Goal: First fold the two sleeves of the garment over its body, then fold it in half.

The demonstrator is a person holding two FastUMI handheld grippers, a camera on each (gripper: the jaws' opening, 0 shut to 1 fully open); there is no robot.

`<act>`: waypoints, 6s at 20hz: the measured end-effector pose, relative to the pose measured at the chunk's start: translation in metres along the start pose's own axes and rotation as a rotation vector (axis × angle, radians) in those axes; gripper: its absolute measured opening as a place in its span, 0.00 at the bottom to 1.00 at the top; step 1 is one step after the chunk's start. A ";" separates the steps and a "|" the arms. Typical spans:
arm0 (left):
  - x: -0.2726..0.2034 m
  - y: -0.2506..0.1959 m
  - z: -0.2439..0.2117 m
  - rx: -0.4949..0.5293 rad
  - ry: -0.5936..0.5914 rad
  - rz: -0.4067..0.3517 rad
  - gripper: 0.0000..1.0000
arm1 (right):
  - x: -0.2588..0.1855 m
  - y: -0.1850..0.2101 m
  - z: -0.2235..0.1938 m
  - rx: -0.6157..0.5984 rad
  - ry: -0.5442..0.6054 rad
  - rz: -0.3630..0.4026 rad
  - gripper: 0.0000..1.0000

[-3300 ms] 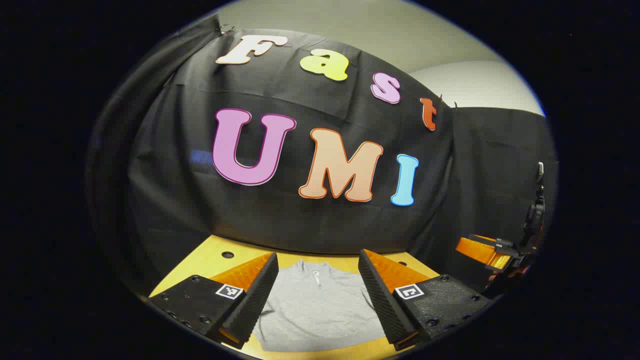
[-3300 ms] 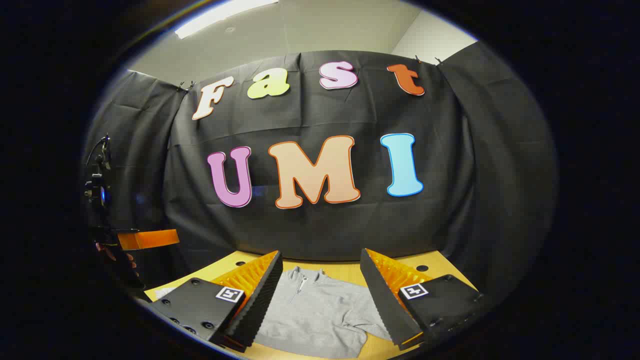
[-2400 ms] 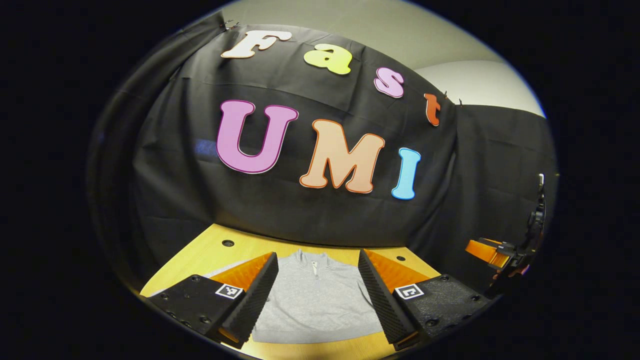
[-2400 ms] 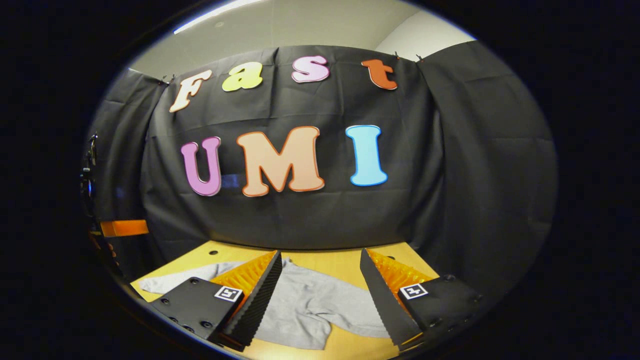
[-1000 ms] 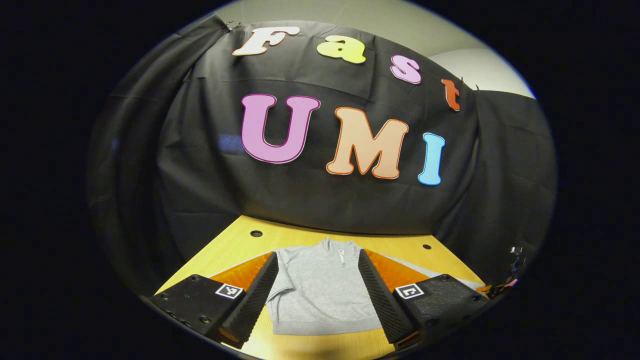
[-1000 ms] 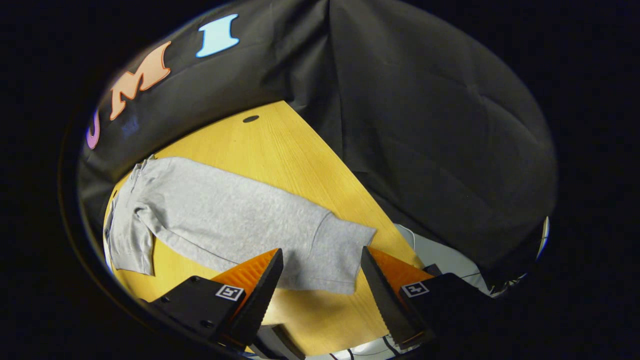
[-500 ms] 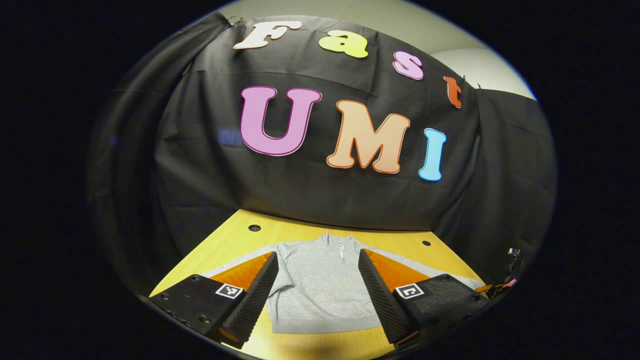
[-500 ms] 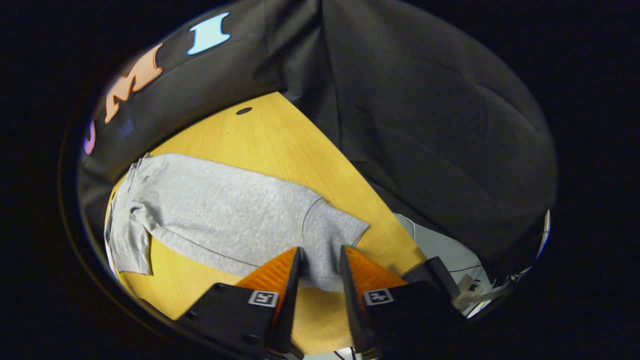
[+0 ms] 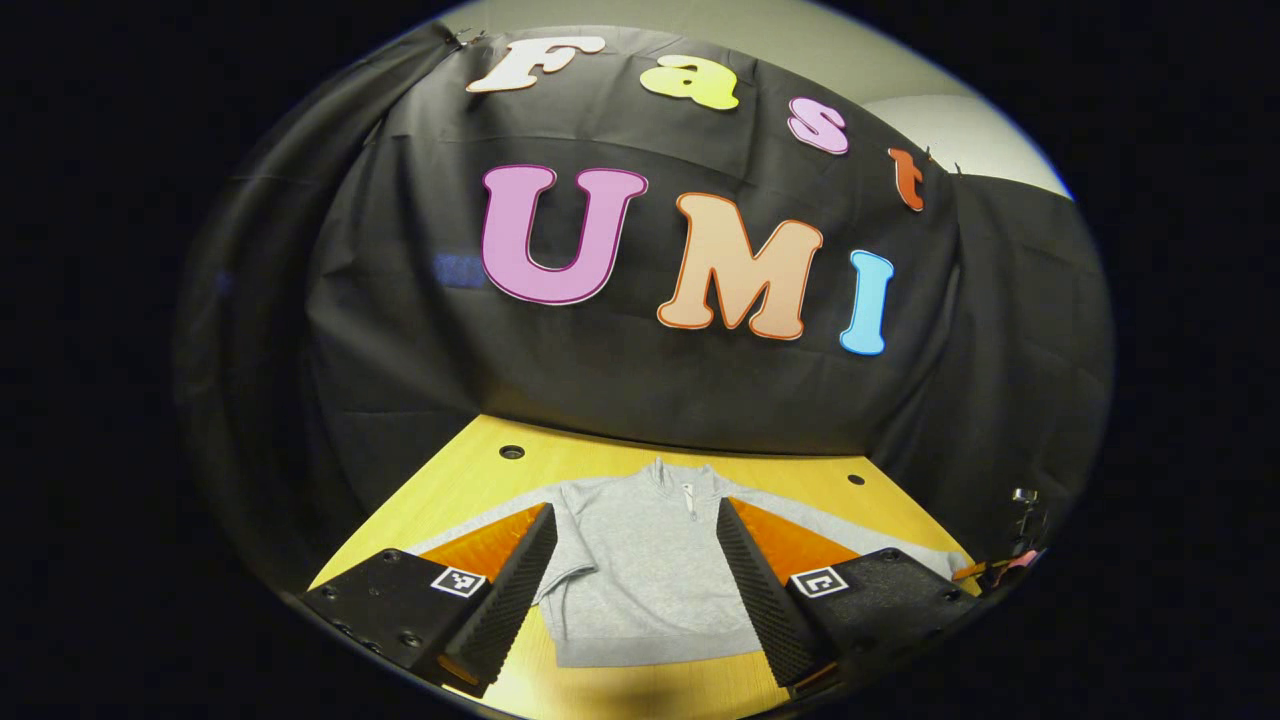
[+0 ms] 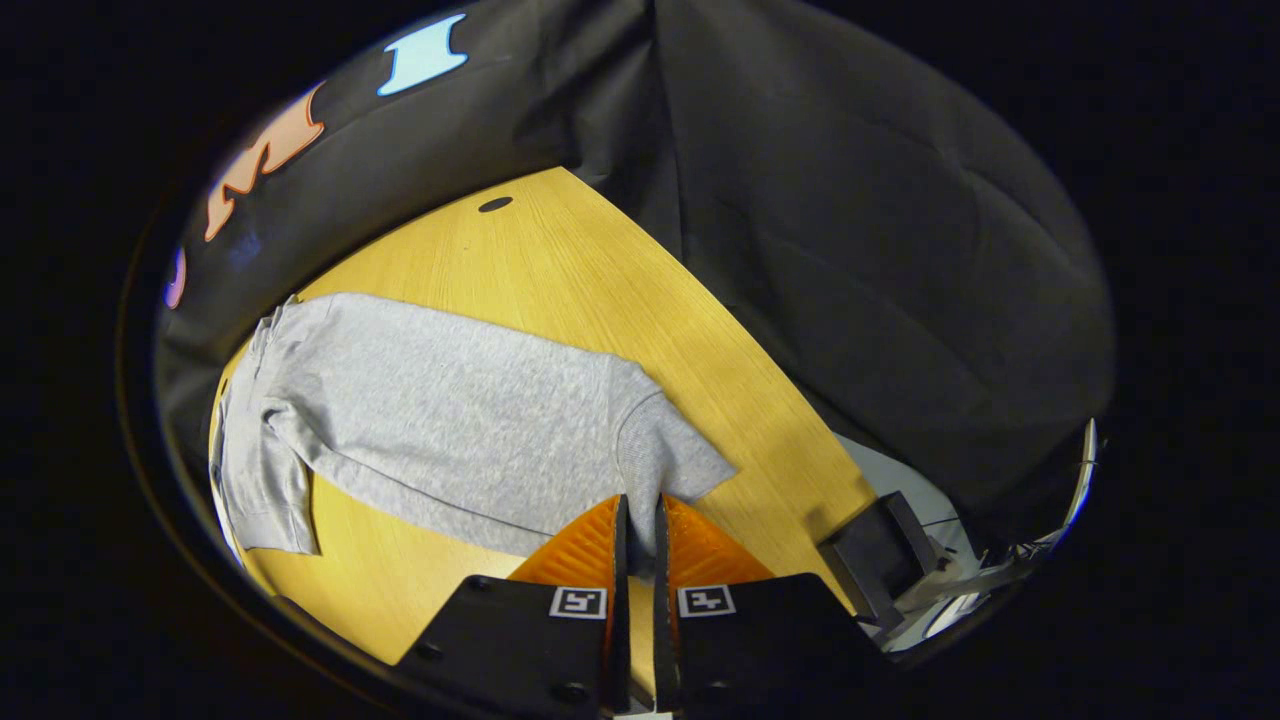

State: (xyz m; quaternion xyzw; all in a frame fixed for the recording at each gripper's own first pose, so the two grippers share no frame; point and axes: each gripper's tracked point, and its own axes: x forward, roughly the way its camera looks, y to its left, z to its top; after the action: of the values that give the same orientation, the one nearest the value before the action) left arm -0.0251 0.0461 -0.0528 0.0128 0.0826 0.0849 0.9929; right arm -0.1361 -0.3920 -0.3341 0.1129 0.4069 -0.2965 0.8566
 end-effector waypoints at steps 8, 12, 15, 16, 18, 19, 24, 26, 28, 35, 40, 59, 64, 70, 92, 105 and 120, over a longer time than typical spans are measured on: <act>-0.001 0.016 -0.002 0.011 0.002 -0.012 0.94 | -0.048 0.067 0.032 0.053 -0.108 0.142 0.10; -0.002 0.029 -0.001 0.008 0.000 -0.006 0.94 | -0.084 0.127 0.061 0.025 -0.175 0.250 0.11; -0.004 0.039 0.001 0.006 -0.010 0.007 0.94 | -0.109 0.180 0.082 -0.006 -0.202 0.340 0.12; -0.006 0.042 0.000 0.005 -0.011 0.012 0.94 | -0.118 0.196 0.087 -0.019 -0.209 0.370 0.12; -0.009 0.048 -0.001 0.002 -0.013 0.021 0.94 | -0.134 0.233 0.101 -0.041 -0.232 0.430 0.11; -0.010 0.052 -0.002 -0.001 -0.014 0.027 0.94 | -0.142 0.253 0.105 -0.052 -0.240 0.462 0.12; -0.019 0.069 -0.002 -0.025 -0.017 0.059 0.95 | -0.171 0.356 0.127 -0.095 -0.283 0.620 0.12; -0.021 0.077 -0.001 -0.025 -0.015 0.076 0.94 | -0.175 0.401 0.128 -0.121 -0.288 0.680 0.11; -0.025 0.084 -0.004 -0.029 -0.012 0.093 0.94 | -0.178 0.442 0.122 -0.160 -0.280 0.737 0.11; -0.037 0.120 -0.019 -0.062 -0.002 0.190 0.94 | -0.186 0.566 0.082 -0.345 -0.211 0.882 0.11; -0.046 0.152 -0.044 -0.064 0.049 0.259 0.94 | -0.207 0.660 0.056 -0.435 -0.196 1.002 0.11; -0.043 0.269 -0.208 -0.107 0.345 0.483 0.95 | -0.140 0.762 -0.065 -0.736 -0.008 1.029 0.42; -0.040 0.277 -0.234 -0.100 0.414 0.521 0.95 | -0.149 0.726 -0.035 -0.728 -0.099 0.992 0.95; -0.043 0.284 -0.253 -0.060 0.465 0.529 0.94 | -0.175 0.657 0.029 -0.646 -0.202 0.941 0.99; -0.022 0.273 -0.229 -0.197 0.385 0.537 0.00 | -0.232 0.425 0.086 -0.475 -0.373 0.685 0.98; 0.059 0.144 -0.097 -0.377 0.106 0.158 0.02 | -0.247 0.380 0.096 -0.402 -0.412 0.640 0.98; 0.191 -0.084 -0.043 -0.346 0.119 -0.303 0.00 | -0.236 0.320 0.119 -0.309 -0.443 0.536 0.98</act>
State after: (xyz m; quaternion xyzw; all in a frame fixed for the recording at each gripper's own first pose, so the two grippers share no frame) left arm 0.1674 -0.0036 -0.1292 -0.1751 0.1263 -0.0515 0.9751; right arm 0.0146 -0.0900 -0.0928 0.0179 0.2077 -0.0143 0.9779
